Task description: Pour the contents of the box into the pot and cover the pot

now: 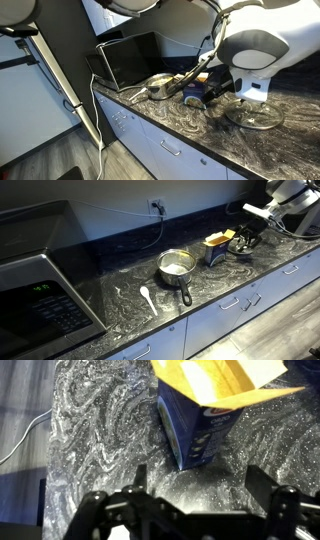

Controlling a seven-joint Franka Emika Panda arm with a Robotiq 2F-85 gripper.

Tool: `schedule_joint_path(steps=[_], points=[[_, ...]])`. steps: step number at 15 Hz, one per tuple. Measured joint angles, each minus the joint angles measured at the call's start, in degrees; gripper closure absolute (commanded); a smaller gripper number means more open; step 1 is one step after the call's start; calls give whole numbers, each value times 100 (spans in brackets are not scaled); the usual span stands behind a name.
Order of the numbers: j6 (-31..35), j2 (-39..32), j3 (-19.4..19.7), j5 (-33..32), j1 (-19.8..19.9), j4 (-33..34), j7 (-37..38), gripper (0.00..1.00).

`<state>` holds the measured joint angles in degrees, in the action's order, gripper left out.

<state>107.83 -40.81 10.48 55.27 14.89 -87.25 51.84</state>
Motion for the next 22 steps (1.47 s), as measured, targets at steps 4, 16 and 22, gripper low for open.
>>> schedule_joint_path(steps=[4,16,22], points=[[-2,-144,-106,0,-31,170,0,0],[-472,-840,-240,-59,-28,1014,27,0],[-1006,-1032,-240,-136,-5,1339,33,0]])
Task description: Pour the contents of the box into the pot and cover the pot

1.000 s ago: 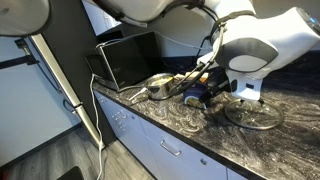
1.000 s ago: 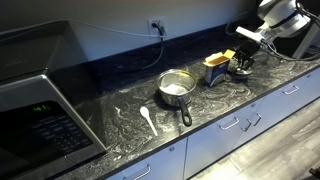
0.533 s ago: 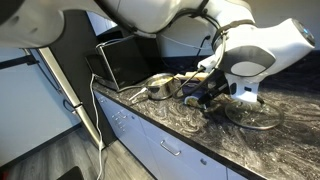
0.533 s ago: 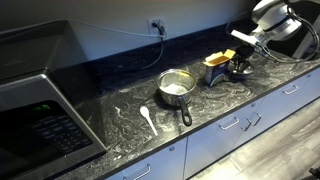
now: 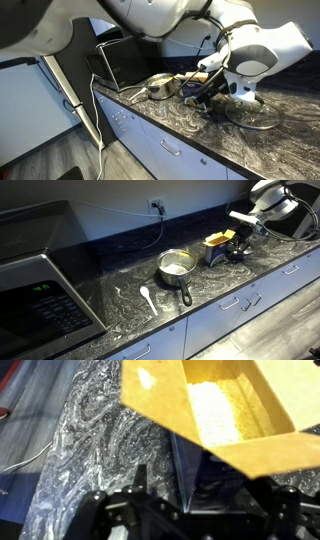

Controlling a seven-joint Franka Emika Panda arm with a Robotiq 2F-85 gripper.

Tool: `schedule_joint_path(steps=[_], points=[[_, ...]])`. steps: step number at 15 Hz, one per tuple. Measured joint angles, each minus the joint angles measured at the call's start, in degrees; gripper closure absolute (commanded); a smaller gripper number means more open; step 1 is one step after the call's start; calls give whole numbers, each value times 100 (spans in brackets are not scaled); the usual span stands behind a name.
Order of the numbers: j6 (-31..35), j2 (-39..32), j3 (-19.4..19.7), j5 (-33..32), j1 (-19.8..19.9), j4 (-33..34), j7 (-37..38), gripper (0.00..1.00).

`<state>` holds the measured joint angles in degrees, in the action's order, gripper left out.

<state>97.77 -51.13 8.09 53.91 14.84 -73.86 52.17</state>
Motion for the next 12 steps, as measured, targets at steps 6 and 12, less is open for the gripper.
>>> schedule_joint_path(steps=[6,12], points=[[-273,-170,-5,0,17,255,2,32],[-363,-282,-7,0,36,413,8,79]])
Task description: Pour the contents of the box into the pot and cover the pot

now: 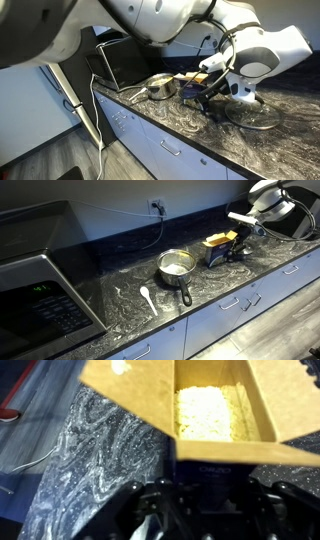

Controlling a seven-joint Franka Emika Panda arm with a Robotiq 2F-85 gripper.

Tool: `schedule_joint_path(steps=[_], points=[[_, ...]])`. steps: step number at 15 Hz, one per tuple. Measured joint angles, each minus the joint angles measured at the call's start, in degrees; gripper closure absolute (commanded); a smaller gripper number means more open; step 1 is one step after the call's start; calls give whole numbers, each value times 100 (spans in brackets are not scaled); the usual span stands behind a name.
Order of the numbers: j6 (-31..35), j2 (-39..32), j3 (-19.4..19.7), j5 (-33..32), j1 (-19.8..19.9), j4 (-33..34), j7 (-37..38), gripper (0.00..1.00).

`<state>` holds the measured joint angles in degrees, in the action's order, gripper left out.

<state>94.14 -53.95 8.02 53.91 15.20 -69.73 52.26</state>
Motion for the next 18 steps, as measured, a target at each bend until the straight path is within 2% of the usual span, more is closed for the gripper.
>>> schedule_joint_path(steps=[5,9,13,18], points=[[-230,-19,0,-85,23,35,2,90],[-486,149,13,-402,25,-6,0,90],[-587,685,14,-636,3,-313,-15,90],[-505,1593,82,-769,-161,-1090,-4,90]])
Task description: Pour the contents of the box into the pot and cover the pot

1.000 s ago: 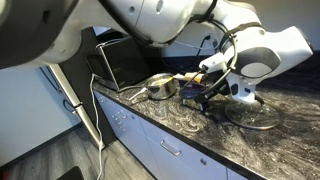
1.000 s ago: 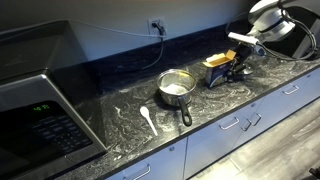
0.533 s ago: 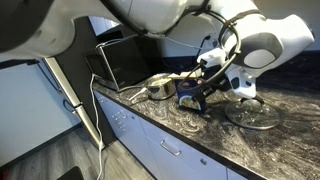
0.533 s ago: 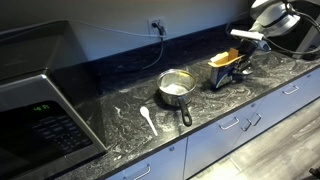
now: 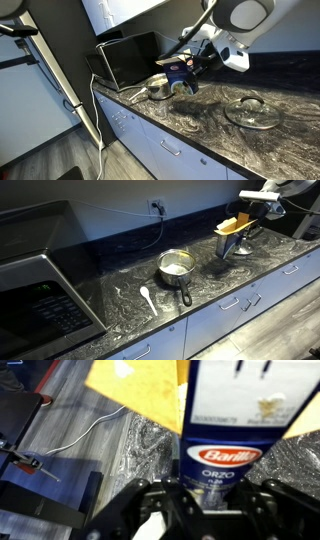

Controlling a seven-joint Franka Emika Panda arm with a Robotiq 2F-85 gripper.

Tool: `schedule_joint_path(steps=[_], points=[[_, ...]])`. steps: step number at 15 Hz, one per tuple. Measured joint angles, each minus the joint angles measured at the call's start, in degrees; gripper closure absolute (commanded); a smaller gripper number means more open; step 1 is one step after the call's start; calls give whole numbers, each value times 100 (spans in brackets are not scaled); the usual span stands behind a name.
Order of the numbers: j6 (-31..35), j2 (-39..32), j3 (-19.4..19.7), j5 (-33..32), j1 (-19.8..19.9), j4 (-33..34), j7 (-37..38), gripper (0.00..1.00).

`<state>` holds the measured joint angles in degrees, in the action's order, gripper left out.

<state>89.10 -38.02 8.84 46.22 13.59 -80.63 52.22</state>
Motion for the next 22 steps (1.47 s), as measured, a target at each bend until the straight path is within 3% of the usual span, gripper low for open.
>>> schedule_joint_path(steps=[7,8,13,14,17,22], points=[[1361,908,12,-95,-716,-970,754,90],[1548,964,-5,-187,-851,-1026,915,65],[1731,1022,-62,-413,-1127,-1083,1200,65],[1731,1022,-56,-414,-1107,-1085,1201,90],[1753,996,-64,-449,-1071,-1086,1200,90],[2376,978,-108,-974,-1264,-1084,1599,90]])
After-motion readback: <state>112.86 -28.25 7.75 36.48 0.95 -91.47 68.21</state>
